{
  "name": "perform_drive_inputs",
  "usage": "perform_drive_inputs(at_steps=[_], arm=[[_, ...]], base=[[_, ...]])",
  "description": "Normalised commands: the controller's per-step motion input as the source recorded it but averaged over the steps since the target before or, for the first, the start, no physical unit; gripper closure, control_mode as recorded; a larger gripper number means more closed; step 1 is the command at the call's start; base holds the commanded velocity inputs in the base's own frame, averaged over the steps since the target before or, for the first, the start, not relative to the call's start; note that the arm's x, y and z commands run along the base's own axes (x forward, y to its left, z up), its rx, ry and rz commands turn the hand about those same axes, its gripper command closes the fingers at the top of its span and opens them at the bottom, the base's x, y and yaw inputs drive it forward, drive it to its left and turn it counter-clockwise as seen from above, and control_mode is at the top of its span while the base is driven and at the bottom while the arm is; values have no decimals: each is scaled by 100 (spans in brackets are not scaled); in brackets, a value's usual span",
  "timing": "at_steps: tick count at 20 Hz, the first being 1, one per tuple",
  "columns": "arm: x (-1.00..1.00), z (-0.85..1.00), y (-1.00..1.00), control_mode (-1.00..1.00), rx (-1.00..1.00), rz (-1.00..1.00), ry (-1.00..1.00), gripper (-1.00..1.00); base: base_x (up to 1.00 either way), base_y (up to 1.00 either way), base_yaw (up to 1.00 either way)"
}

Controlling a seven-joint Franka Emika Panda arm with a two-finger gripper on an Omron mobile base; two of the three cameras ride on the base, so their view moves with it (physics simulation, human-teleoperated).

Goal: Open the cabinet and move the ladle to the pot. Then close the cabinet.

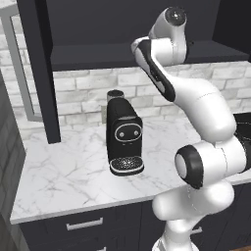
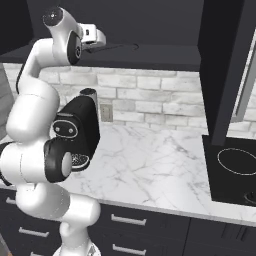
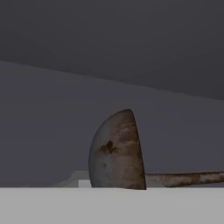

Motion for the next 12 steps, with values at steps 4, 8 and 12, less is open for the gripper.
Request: perform_drive_inputs(at_steps=[4,8,12], arm=[[-96,0,0,-100,-1,0,-22,100],[-92,0,1,-100,0,0,-8,100],[-86,0,2,-100,0,0,0,100]], base=[[0,0,0],[0,0,0],[0,0,0]])
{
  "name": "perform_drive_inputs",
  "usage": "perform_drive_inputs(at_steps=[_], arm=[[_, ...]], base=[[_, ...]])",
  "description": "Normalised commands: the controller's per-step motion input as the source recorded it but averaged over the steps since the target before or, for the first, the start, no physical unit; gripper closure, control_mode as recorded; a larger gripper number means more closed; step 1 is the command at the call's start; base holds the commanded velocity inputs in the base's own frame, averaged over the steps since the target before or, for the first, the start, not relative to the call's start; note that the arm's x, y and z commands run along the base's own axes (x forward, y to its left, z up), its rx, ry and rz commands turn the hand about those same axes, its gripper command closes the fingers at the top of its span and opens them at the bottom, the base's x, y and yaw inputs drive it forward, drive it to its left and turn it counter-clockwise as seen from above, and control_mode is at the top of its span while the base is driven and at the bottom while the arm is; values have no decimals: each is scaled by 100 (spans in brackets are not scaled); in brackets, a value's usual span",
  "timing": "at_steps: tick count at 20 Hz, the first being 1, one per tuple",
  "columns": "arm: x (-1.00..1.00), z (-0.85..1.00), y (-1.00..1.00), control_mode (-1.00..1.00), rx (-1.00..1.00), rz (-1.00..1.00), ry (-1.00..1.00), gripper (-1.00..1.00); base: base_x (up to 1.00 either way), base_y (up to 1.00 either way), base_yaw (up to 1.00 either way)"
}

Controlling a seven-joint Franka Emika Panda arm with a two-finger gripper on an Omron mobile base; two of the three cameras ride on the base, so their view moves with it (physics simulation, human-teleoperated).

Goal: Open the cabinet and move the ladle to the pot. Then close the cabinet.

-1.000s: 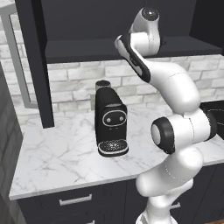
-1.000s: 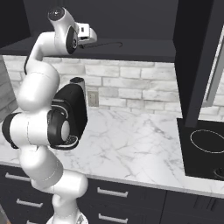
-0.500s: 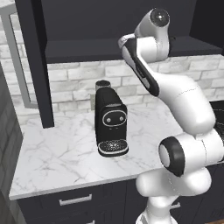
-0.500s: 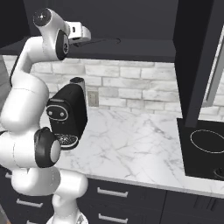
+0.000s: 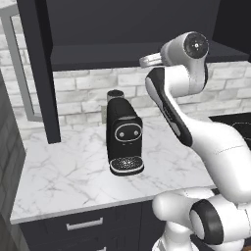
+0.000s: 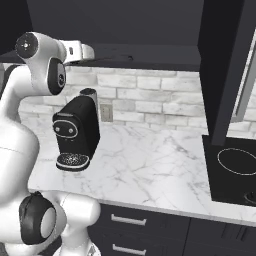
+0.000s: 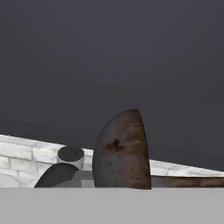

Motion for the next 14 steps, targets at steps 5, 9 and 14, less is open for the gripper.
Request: perform_drive_inputs(at_steps=[5,9,14], arm=[[-82,11,2,-100,0,0,0,100],[-75,4,3,-100,0,0,1,100],[-43,-1,10,-100,0,0,5,100]], base=[[0,0,0],[0,0,0],[0,0,0]])
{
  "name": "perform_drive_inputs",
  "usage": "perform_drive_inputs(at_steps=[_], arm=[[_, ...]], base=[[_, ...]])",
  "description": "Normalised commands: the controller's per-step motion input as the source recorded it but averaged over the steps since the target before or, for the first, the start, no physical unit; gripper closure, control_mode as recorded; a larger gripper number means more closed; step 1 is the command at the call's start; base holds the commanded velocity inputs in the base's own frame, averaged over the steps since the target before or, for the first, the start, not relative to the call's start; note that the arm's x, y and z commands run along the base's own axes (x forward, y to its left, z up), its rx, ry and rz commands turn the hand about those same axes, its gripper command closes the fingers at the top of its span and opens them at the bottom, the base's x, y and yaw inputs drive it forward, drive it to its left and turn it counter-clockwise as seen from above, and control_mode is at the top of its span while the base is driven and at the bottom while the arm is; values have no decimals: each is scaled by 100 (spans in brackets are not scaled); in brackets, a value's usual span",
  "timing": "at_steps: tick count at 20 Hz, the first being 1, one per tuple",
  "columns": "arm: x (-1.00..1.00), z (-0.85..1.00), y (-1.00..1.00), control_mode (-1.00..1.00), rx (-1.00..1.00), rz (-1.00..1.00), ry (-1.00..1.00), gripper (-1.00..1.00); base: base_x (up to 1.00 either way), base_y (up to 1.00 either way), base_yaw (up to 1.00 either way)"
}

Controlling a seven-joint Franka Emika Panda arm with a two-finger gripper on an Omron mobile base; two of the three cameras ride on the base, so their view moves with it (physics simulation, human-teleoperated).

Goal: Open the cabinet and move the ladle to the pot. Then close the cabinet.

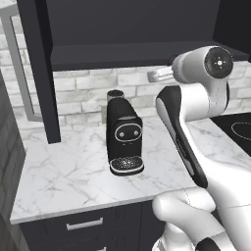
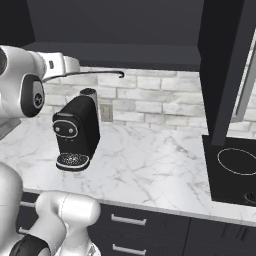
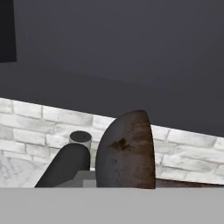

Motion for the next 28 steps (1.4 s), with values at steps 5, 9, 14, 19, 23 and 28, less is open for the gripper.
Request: perform_drive_inputs(at_steps=[5,9,14,19,23,28], arm=[[-1,0,2,-100,0,0,2,100],[-15,0,0,-100,0,0,-2,100],[-21,-2,0,100,0,-1,-2,100],[0,0,0,100,0,0,0,100],[0,0,0,100,0,0,0,100],[0,0,0,100,0,0,0,100]], base=[[0,0,0],[0,0,0],[-44,0,-6],[-80,0,-17],[-76,-3,-16],[-68,-13,-14]])
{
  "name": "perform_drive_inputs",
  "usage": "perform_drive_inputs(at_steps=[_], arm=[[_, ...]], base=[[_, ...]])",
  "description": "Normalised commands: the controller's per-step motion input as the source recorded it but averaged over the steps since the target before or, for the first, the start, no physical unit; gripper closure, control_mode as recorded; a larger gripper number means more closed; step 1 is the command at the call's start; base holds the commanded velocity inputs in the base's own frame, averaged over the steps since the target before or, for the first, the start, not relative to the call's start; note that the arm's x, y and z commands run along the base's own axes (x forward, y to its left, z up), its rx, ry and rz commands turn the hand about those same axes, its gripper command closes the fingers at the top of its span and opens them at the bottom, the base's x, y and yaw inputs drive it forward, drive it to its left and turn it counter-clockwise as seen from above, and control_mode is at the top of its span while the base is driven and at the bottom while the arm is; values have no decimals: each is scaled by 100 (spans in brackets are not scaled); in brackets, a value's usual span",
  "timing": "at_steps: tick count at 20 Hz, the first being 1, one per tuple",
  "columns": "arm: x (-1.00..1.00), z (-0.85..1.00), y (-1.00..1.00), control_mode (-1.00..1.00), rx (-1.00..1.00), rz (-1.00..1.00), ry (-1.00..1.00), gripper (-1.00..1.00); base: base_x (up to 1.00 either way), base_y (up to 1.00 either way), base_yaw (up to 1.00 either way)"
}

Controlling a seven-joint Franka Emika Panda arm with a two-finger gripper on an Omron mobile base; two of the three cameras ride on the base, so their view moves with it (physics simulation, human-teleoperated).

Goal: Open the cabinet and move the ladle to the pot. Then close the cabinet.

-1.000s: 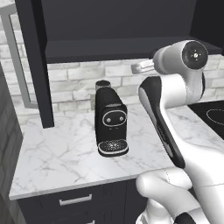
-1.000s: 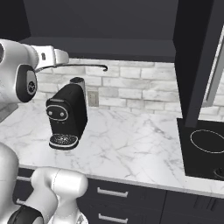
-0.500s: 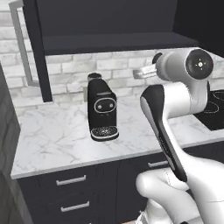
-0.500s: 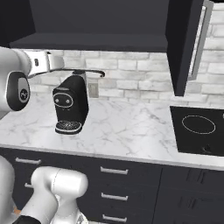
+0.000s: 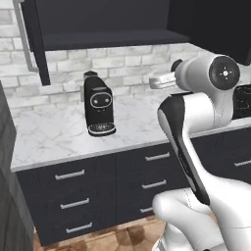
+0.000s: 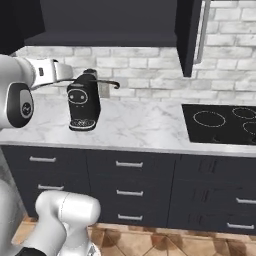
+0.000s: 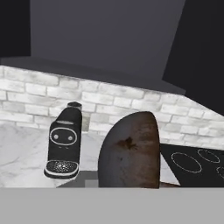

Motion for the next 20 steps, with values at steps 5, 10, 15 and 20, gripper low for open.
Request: perform_drive_inputs(at_steps=[5,10,15,20], arm=[[0,0,0,100,0,0,0,100],[0,0,0,100,0,0,0,100],[0,0,0,100,0,0,0,100],[0,0,0,100,0,0,0,100]], base=[[-62,-26,-10],[-56,-38,-7],[-27,-61,-6],[-3,-71,-6]])
